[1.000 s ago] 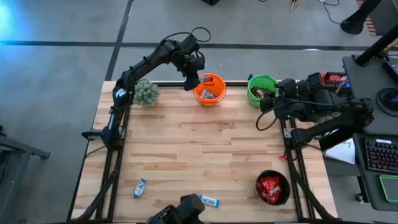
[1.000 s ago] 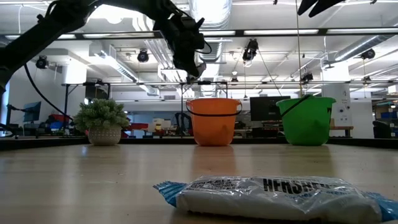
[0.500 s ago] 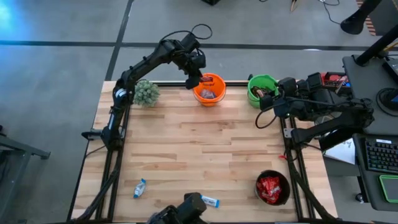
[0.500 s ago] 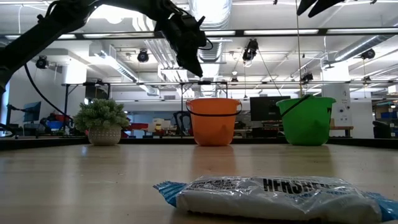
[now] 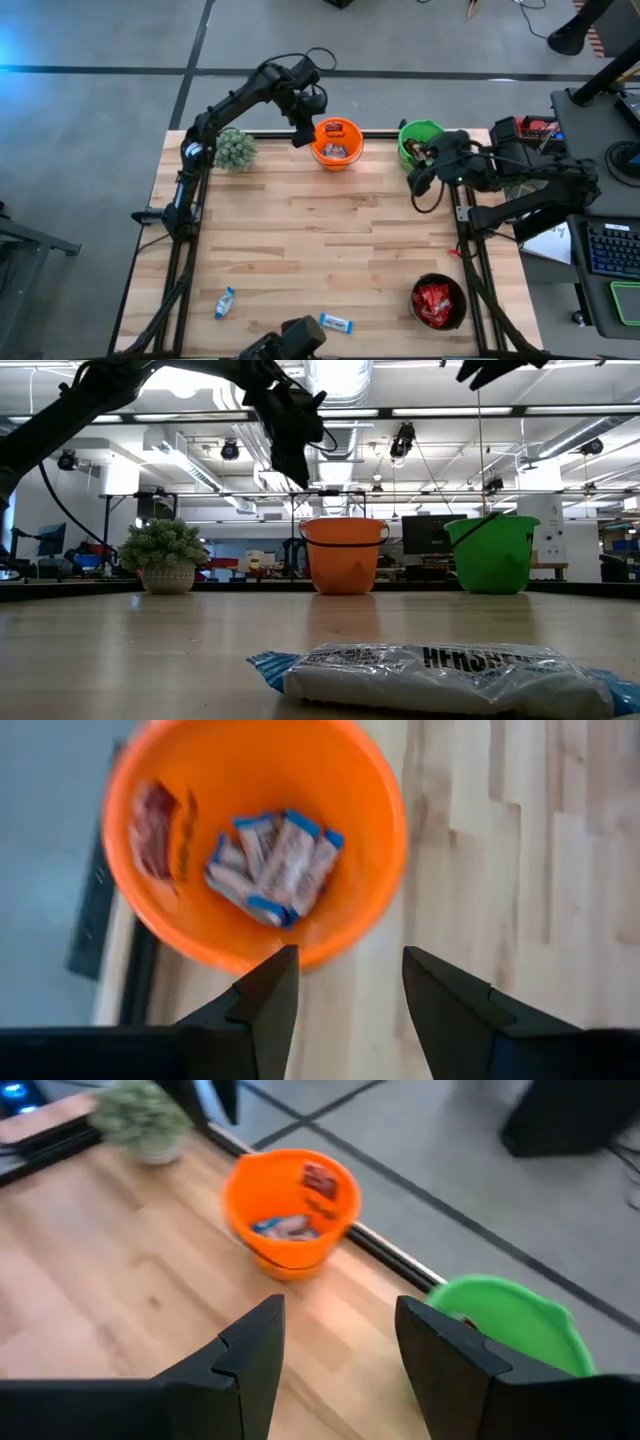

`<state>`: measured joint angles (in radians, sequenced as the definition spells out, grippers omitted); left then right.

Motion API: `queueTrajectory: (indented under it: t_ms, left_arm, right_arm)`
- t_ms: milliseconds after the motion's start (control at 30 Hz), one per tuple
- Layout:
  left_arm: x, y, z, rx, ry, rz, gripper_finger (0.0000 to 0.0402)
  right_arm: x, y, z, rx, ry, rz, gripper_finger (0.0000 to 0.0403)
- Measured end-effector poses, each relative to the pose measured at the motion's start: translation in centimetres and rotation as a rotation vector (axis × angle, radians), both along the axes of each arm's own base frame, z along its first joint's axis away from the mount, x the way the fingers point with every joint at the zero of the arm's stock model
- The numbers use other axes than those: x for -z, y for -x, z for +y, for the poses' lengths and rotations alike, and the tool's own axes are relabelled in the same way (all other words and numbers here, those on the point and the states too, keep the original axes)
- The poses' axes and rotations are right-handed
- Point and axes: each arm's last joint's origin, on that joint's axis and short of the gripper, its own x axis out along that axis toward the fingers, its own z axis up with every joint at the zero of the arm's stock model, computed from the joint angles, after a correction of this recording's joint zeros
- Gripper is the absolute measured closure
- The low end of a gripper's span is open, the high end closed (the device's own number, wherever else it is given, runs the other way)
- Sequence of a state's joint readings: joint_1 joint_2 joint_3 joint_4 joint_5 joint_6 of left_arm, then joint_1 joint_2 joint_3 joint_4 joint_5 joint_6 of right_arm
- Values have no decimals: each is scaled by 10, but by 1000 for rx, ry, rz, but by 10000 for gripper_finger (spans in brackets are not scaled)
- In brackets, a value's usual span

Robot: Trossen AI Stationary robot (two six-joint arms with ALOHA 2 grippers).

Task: Organize candy in baskets
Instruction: Put the white chocolate into the orange bucket

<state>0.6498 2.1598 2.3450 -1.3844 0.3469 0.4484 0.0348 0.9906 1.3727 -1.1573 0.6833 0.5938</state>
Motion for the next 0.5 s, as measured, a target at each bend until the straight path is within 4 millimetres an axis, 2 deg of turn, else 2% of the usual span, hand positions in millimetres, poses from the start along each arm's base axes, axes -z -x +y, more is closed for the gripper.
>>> queueTrajectory:
  t_ms: [233, 500]
  left_arm:
    - [-7, 12, -12, -37, 84, 85, 240]
    - [-31, 29, -26, -97, 119, 75, 240]
  right_arm:
    - [-2, -14, 0, -180, -109, -46, 220]
    - [4, -30, 4, -301, -228, -42, 220]
